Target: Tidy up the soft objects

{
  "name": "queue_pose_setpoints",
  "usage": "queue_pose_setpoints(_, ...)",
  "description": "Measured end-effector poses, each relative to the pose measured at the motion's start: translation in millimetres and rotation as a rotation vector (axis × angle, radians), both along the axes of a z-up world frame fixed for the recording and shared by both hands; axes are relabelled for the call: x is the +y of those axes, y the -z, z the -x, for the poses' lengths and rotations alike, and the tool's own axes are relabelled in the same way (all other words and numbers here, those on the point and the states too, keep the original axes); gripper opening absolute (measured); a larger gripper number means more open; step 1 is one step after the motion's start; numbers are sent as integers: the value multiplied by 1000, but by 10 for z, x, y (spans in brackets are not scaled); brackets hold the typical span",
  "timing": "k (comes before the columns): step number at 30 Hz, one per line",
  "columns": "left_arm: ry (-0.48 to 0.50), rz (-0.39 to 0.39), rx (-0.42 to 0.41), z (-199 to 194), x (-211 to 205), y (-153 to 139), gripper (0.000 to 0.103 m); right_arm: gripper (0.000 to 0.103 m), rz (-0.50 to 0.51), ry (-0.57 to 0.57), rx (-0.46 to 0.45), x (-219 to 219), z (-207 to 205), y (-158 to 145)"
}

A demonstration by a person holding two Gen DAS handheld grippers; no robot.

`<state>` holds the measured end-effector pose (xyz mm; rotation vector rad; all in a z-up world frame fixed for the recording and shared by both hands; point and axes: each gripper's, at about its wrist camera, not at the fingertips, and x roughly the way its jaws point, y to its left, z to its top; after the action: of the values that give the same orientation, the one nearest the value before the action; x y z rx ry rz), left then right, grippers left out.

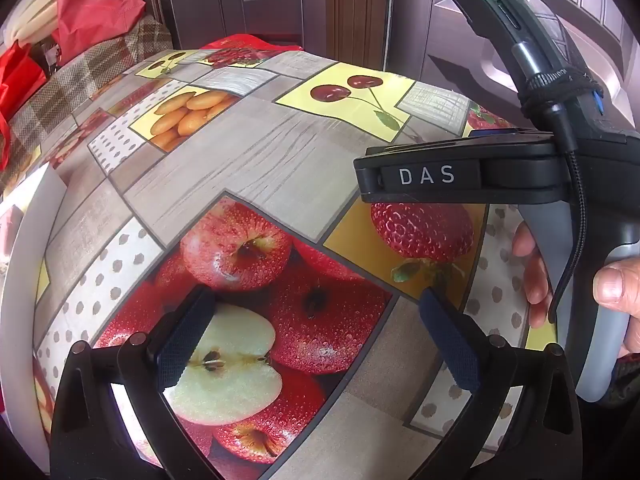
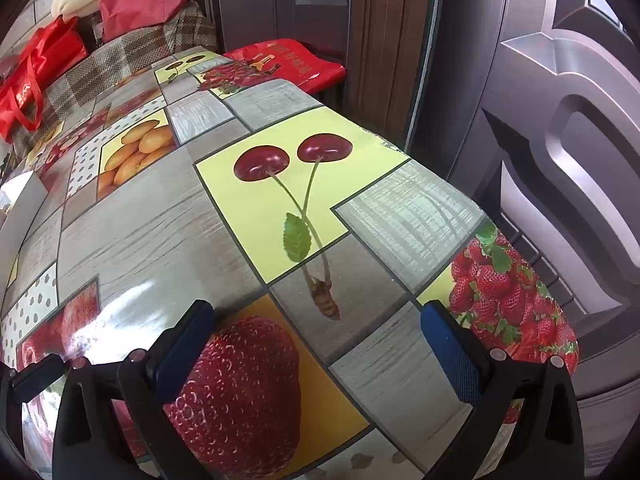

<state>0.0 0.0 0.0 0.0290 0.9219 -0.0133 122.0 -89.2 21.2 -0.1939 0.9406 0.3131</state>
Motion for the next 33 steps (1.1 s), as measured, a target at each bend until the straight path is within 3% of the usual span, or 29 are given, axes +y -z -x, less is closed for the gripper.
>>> queue_pose_setpoints(33, 1, 3, 0, 2, 9, 7, 102, 103, 1, -15, 0, 24, 11, 16)
